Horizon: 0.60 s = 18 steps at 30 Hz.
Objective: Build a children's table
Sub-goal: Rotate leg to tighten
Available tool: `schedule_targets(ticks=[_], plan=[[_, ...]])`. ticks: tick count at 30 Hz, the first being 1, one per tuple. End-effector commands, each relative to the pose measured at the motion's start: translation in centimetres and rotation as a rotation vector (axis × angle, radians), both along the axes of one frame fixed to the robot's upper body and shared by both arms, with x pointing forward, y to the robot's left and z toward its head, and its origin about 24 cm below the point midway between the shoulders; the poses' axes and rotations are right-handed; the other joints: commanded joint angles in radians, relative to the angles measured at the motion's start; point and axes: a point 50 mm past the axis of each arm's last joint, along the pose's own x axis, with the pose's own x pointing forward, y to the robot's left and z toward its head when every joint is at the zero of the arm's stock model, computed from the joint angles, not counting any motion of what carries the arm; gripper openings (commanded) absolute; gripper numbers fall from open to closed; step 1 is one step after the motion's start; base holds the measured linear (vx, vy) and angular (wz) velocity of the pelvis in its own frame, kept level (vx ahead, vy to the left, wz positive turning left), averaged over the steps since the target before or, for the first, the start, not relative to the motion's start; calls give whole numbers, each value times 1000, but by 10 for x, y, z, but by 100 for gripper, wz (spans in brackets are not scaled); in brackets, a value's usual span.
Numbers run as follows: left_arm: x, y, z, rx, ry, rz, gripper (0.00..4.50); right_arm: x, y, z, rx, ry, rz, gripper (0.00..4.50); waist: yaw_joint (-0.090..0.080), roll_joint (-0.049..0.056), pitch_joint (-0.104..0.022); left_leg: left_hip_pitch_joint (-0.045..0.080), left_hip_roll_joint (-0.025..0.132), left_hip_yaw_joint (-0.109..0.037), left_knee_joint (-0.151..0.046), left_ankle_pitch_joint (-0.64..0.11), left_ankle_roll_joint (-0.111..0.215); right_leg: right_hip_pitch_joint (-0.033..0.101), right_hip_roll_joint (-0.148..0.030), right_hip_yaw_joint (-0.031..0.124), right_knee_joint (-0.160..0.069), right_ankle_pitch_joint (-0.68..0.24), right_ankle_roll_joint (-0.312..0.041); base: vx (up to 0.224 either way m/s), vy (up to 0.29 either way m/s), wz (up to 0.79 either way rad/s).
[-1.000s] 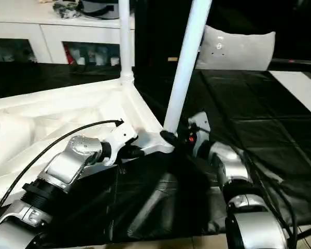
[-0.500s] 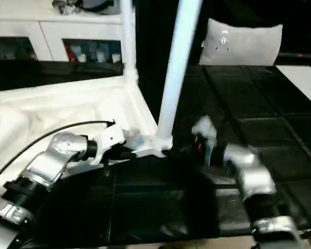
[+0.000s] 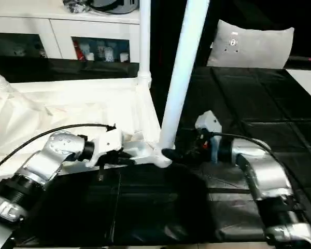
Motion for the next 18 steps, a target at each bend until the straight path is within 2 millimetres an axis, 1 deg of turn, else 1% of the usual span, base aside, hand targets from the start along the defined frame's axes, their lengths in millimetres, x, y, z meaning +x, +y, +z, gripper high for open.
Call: schedule_targets(ticks=[1, 3, 6, 8, 10, 11, 13, 14, 16, 18], plan=[[-7, -5, -3, 29, 21, -108, 0, -6, 4, 2, 1, 24, 69, 447, 1, 2, -60, 2, 44, -9, -68, -158, 56, 57, -87, 56, -79, -264, -161, 0, 0, 0], [-10, -5, -3, 30, 29, -140, 0, -7, 7, -1, 5, 49, 88, 414, 5, 3, -60, 2, 46, -9, -69, -149, 57, 58, -87, 57, -76, -242, -171, 0, 0, 0], [-11, -5, -2, 31, 35, -156, 0, -7, 9, -2, 13, 70, 93, 408, 10, 4, -61, 3, 46, -9, -68, -153, 49, 59, -88, 57, -75, -238, -176, 0, 0, 0], [-13, -5, -2, 31, 40, -176, 0, -8, 8, -5, 4, 100, 106, 375, 12, 4, -61, 3, 45, -9, -68, -153, 45, 59, -87, 56, -74, -237, -176, 0, 0, 0], [-14, -5, -1, 32, 47, -188, 0, -6, 6, -9, -10, 106, 101, 369, 15, 5, -61, 3, 45, -8, -67, -156, 41, 59, -89, 56, -75, -247, -174, 0, 0, 0], [-14, -5, -1, 33, 50, -192, 0, -5, 5, -12, -8, 113, 93, 358, 16, 5, -61, 4, 45, -8, -67, -154, 38, 58, -90, 56, -76, -247, -175, 0, 0, 0], [-15, -4, -1, 36, 55, -200, 0, -4, 3, -16, -5, 122, 86, 330, 18, 4, -63, 3, 44, -7, -66, -148, 35, 59, -89, 56, -74, -232, -181, 0, 0, 0], [-15, -3, -1, 39, 59, -205, 0, -4, 2, -19, -2, 131, 81, 330, 19, 3, -64, 3, 44, -7, -65, -142, 36, 60, -89, 56, -71, -218, -184, 0, 0, 0], [-16, -2, -1, 39, 63, -207, 0, -4, 1, -22, 5, 142, 80, 311, 19, 4, -63, 2, 45, -7, -65, -140, 39, 61, -88, 55, -70, -211, -186, 0, 0, 0], [-16, -2, -1, 39, 64, -207, 0, -5, 1, -24, 11, 150, 83, 286, 19, 2, -63, 2, 45, -7, -65, -144, 41, 61, -88, 55, -72, -227, -181, 0, 0, 0]])
